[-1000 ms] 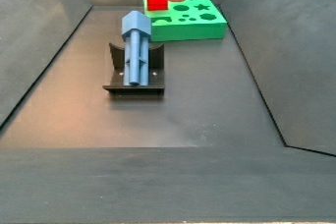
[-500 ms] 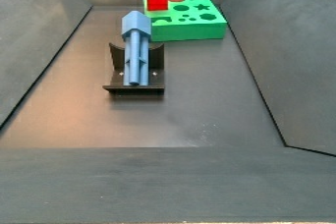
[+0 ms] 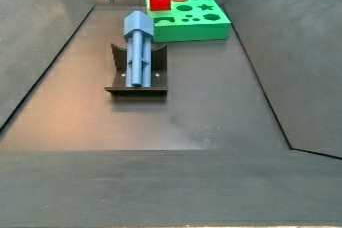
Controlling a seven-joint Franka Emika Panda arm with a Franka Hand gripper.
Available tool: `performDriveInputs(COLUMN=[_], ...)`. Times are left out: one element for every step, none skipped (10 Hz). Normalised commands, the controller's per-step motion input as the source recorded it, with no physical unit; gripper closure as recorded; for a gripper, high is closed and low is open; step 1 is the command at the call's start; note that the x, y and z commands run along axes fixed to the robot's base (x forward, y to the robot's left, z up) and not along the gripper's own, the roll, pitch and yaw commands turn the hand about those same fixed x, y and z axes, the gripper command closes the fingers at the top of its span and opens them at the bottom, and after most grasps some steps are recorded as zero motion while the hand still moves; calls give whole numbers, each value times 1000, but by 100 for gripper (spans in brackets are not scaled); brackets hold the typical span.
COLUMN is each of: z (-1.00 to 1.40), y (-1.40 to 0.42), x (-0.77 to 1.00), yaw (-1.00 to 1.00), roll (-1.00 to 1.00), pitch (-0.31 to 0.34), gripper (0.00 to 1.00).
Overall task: Pick up the 3 prong object. Move up. Place the 3 prong object on the fixture. Regrasp the 3 prong object. Move to above the board. Insert the 3 prong object.
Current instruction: Regrasp the 3 prong object, then move to above the board.
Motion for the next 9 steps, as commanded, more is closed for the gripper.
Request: performDriveInputs(z=[-1000,-1000,-983,-812,-589,-427,-222,0,1000], y=[28,27,20,11,1,-3,-6,0,-22], x=[71,82,94,88,80,80,80,0,-107], yaw=[11,1,-11,-14,-19,-14,0,0,115], roll=[65,63,63,70,71,72,73,0,-2], pitch=[-72,-70,-55,-42,-17,-2,10,0,260], gripper=[0,0,0,0,0,0,0,100,100])
